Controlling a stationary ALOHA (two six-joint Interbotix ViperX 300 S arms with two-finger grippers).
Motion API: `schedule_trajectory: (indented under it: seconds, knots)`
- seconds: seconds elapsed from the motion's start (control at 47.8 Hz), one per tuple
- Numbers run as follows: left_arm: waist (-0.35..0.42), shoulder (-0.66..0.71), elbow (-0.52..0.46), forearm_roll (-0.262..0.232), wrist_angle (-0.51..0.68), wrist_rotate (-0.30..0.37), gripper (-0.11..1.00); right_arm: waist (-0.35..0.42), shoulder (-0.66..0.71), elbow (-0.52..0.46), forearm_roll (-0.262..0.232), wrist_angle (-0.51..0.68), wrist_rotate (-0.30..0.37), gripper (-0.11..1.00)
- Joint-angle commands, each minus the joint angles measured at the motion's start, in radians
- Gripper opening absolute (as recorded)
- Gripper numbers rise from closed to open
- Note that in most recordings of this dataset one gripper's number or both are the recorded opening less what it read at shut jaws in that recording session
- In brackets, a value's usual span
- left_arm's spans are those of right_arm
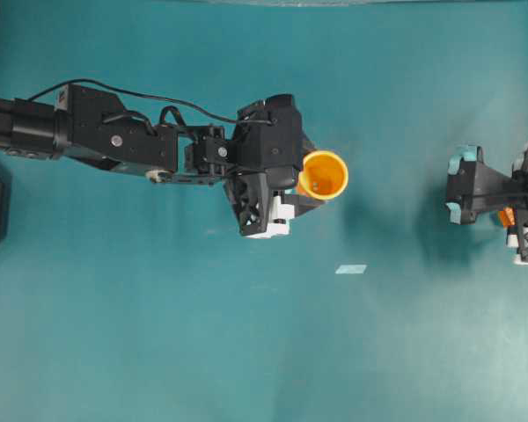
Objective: Hold the block with right arm and the cup with left arm, then put the block into the cup.
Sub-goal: 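Grasp the orange wooden block with the right gripper and lift it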
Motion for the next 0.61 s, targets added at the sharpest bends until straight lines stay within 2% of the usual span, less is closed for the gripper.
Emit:
schedule_trajectory:
  seconds: [0.0,0.209,0.586]
  knots:
    - [0.002,-0.020,-0.020,0.003,-0.005,-0.002,0.65,0.002,0.011,-0.026,-0.003,-0.008,0.005,0.64]
    - [0.002,-0.023,-0.018,0.002,-0.005,-0.003,0.65,0.002,0.074,-0.031,-0.002,-0.120,0.011,0.64]
    - [0.002,-0.028,-0.017,0.003,0.012,-0.005,0.65,0.002,0.120,-0.009,0.000,-0.094,0.011,0.64]
